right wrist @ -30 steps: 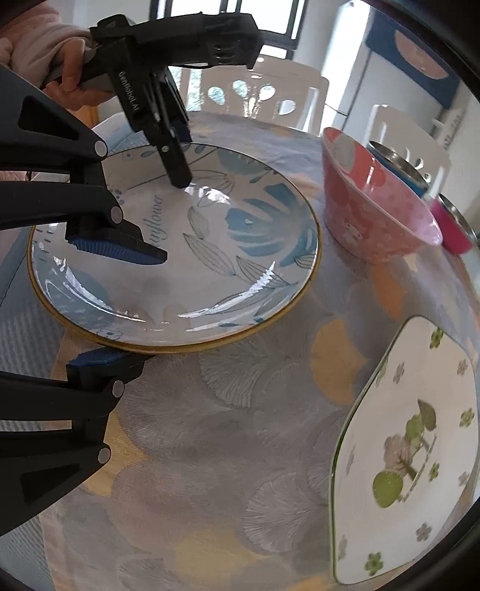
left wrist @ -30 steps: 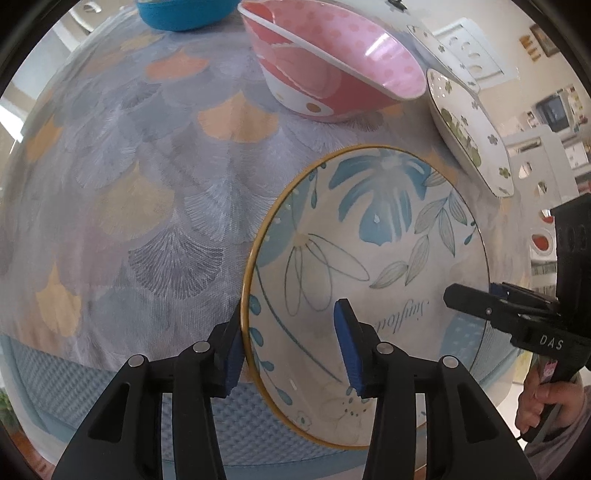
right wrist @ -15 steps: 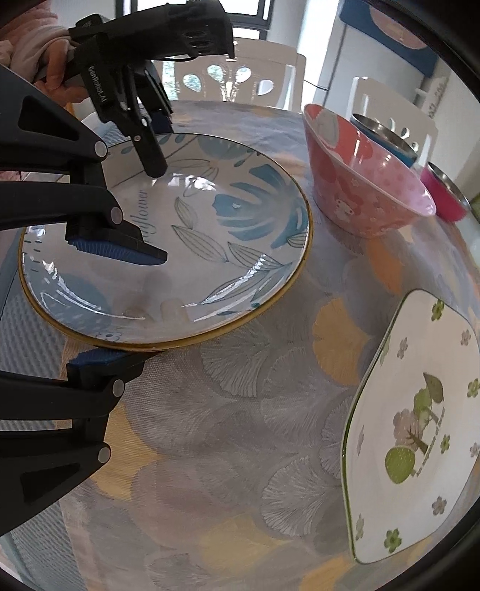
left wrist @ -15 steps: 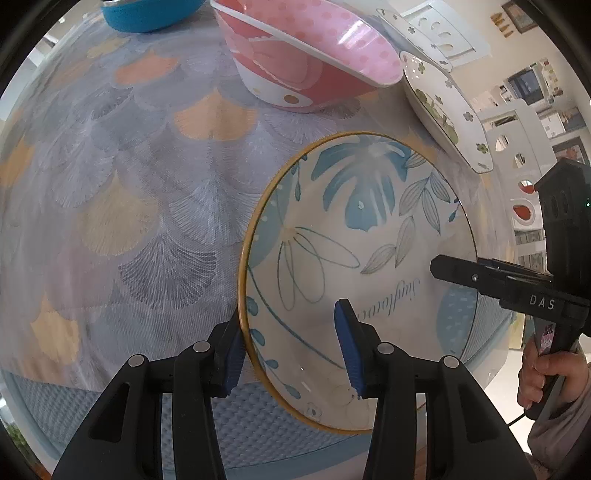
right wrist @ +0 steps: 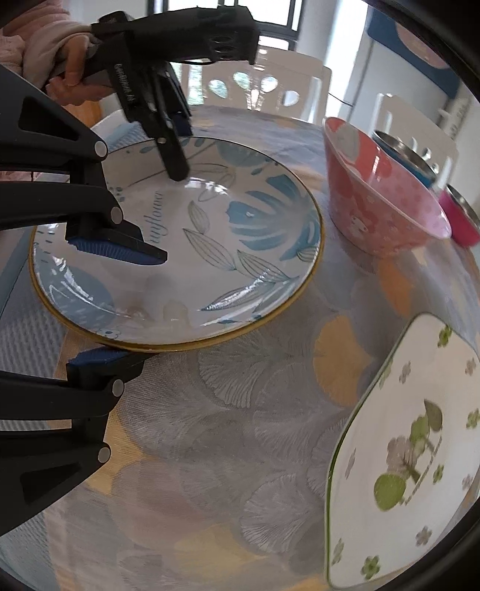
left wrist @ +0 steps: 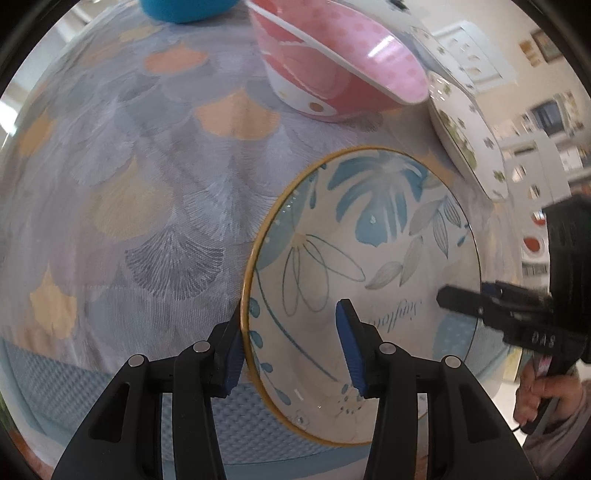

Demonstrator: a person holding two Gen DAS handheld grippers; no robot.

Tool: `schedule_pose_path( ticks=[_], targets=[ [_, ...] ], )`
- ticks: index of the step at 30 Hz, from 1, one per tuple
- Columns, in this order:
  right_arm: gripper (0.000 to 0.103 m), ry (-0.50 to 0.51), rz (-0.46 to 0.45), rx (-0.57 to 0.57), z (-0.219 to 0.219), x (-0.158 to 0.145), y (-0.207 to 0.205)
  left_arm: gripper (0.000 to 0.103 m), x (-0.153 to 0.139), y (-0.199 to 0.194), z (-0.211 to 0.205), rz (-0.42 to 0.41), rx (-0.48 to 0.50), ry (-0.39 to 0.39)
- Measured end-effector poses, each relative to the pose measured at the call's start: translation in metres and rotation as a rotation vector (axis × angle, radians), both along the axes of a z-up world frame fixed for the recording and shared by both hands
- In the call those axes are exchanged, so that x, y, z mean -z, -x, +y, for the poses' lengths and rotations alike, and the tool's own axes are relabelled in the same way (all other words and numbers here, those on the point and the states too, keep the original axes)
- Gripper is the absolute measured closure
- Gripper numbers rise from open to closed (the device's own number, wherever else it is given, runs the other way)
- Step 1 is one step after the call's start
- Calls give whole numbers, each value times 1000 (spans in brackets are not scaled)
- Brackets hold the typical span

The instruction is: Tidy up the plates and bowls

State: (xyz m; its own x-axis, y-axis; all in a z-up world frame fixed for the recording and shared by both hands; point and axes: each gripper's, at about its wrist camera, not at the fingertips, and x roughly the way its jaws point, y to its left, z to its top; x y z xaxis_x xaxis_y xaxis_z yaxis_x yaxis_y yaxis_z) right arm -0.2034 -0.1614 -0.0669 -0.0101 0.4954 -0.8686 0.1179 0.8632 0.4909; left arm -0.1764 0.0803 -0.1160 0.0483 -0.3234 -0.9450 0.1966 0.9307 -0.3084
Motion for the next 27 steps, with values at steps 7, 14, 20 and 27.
schedule_pose_path(
  ticks=[7, 14, 20, 27],
  targets=[
    [63, -55, 40, -35, -5, 5, -6, 60, 0, -1, -8, 24, -91, -69],
    [62, -92, 95, -68, -10, 5, -10, 60, -14, 5, -15, 45, -150, -179],
    [62, -121, 77, -125, -25, -16, -5, 60, -45, 15, -25, 60, -203, -185],
    [61, -141, 24, -73, -76, -43, -19, 60, -80, 4, -82, 13, -170, -104]
  ],
)
